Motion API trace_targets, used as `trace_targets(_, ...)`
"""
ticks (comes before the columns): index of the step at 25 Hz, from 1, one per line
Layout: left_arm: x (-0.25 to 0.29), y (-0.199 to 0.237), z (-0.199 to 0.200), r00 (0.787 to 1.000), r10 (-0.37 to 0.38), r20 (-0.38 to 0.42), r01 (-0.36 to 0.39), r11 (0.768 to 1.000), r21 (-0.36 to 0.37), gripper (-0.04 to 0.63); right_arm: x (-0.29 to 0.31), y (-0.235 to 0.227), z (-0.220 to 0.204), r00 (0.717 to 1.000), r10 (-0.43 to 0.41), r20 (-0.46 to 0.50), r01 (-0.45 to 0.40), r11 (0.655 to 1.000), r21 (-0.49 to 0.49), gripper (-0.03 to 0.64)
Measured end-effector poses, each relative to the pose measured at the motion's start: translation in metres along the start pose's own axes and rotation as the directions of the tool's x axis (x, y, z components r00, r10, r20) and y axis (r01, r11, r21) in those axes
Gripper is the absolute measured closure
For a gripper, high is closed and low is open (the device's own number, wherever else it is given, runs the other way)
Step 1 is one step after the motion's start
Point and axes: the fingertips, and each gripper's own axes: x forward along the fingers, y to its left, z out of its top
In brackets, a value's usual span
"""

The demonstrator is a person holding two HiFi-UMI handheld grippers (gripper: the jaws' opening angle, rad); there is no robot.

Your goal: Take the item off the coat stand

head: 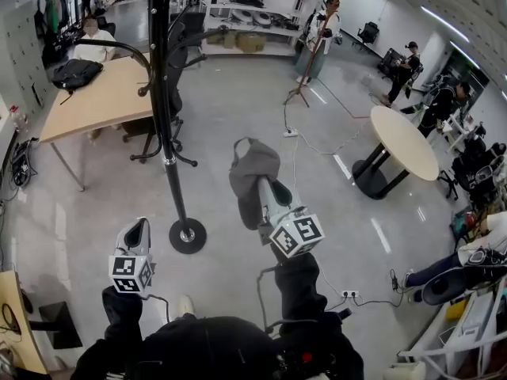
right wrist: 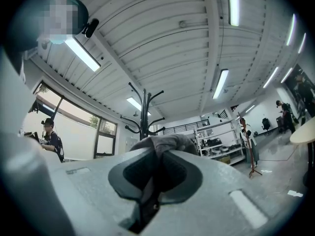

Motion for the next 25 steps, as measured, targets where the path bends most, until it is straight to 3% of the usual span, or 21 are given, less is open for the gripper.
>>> trace_targets(15, -0.035, -0.011, -0.001, 0.996, 0.092, 0.004, -0.092, 0.996, 0.002, 0.592, -0.008, 0.032, -0.052, 0.986, 0.137, -0.095, -0.129, 0.988, 0.089, 0.594)
trace_targets(25, -0.060, -0.020, 0.001, 0.991, 0.132, 0.028, -0.131, 0.991, -0.009, 0.592, -0.035, 0.050, -0.074, 0.976, 0.169, -0.137, -0.152, 0.980, 0.125, 0.592)
